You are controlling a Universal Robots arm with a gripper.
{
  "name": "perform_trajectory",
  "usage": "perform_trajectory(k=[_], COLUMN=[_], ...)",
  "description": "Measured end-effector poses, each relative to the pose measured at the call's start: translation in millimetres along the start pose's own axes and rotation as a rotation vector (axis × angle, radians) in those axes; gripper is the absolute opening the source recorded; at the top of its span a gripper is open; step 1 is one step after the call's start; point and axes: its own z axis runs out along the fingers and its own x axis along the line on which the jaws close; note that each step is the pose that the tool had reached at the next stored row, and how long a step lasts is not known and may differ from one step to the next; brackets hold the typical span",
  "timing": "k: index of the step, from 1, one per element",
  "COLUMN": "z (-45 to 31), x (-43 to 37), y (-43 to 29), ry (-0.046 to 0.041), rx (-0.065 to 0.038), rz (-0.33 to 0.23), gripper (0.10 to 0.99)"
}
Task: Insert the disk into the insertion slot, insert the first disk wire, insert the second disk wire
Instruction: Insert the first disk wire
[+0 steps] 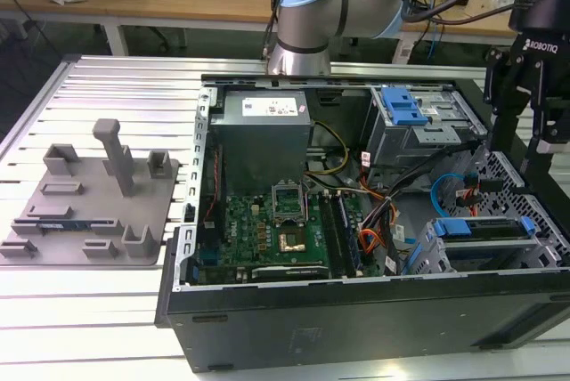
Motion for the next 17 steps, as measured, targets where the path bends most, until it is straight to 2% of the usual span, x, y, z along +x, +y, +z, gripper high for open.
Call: perform_trajectory(k=[3, 4, 5, 6, 8, 11, 13, 14, 15, 17], z=[2.2, 2.8, 3.1, 4.1, 7.2, 10.0, 11.5, 12.5, 14.6, 16.5], x=[-1.6, -2.3, -2.8, -4.0, -5.4, -6.6, -7.2, -7.7, -8.4, -9.7], y=[1.1, 1.4, 1.6, 1.7, 1.9, 2.3, 3.2, 3.2, 3.4, 3.6], ry=[0.0138, 0.0175, 0.0195, 0.0249, 0.0264, 0.0267, 0.0272, 0.0292, 0.0324, 0.0338], rx=[0.003, 0.004, 0.005, 0.006, 0.006, 0.023, 0.041, 0.041, 0.035, 0.031], rz=[0.007, 0.008, 0.009, 0.009, 0.009, 0.016, 0.028, 0.039, 0.058, 0.068], gripper=[0.608, 0.541, 0.541, 0.408, 0.408, 0.408, 0.408, 0.408, 0.408, 0.408])
